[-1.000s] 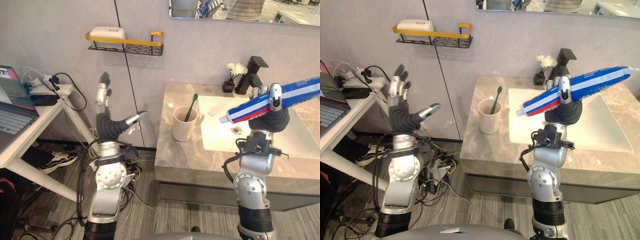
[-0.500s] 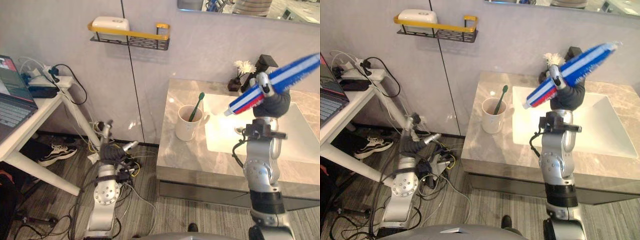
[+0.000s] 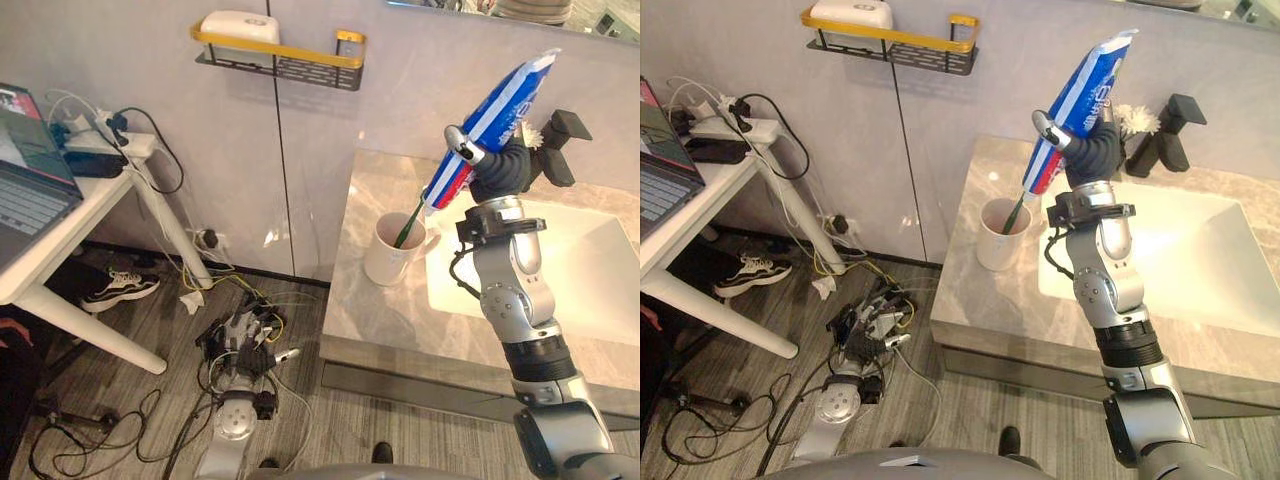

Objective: Organize washtable

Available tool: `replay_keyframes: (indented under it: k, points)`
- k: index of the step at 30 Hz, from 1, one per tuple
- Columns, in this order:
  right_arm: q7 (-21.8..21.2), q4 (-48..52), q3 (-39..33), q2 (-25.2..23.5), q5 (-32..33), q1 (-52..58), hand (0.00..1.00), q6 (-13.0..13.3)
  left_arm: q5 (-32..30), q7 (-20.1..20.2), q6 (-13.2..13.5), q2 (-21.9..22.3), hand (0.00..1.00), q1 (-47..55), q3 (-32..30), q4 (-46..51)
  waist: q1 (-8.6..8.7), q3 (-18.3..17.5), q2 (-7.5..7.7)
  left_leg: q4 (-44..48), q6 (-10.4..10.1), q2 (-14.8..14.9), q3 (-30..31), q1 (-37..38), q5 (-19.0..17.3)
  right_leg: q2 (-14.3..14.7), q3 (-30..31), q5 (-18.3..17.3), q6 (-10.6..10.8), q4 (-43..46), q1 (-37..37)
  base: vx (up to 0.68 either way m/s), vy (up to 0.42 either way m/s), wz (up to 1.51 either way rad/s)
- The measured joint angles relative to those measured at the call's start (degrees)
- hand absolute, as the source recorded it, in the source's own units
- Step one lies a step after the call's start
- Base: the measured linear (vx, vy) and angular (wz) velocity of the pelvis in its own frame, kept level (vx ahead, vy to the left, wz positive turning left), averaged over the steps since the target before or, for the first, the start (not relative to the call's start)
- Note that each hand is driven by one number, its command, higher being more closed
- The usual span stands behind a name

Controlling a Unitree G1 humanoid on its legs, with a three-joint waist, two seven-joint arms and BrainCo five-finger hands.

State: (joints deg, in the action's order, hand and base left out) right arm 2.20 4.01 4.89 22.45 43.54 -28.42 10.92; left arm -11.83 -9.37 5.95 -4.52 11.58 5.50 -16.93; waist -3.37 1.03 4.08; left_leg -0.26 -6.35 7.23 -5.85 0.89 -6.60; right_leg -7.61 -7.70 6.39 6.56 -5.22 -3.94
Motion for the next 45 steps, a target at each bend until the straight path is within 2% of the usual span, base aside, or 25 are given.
replay_keyframes:
  k: [8,20,45]
  points:
    - [0.4,-0.3,1.9,0.0,-0.3,-2.4,1.00,-0.1,-0.1,0.0,-0.7,0.0,0.00,-0.1,1.4,-1.6,-0.37,0.1,0.22,0.6,0.0,0.0,0.0,-0.6,0.0,0.1,0.5,0.1,-0.1,0.0,-0.2,-0.02,-0.007,-0.02]
    - [0.5,-2.3,4.2,-1.4,-0.3,-2.4,1.00,-0.4,-1.0,-0.8,-0.8,-0.1,0.00,-0.5,1.8,-1.6,-0.47,0.9,1.42,0.9,-0.2,0.2,0.0,-1.7,0.1,0.3,0.6,0.2,-0.3,0.0,-1.2,0.00,0.000,0.00]
    - [1.3,-2.4,6.2,-3.4,-0.3,-1.0,1.00,-0.4,-1.0,-1.4,-0.9,-0.2,0.00,-0.6,1.7,-1.6,-0.78,2.6,1.57,1.5,-0.2,0.2,-0.1,-2.7,-0.1,0.3,0.9,0.3,-0.5,0.0,-2.0,0.00,0.000,0.00]
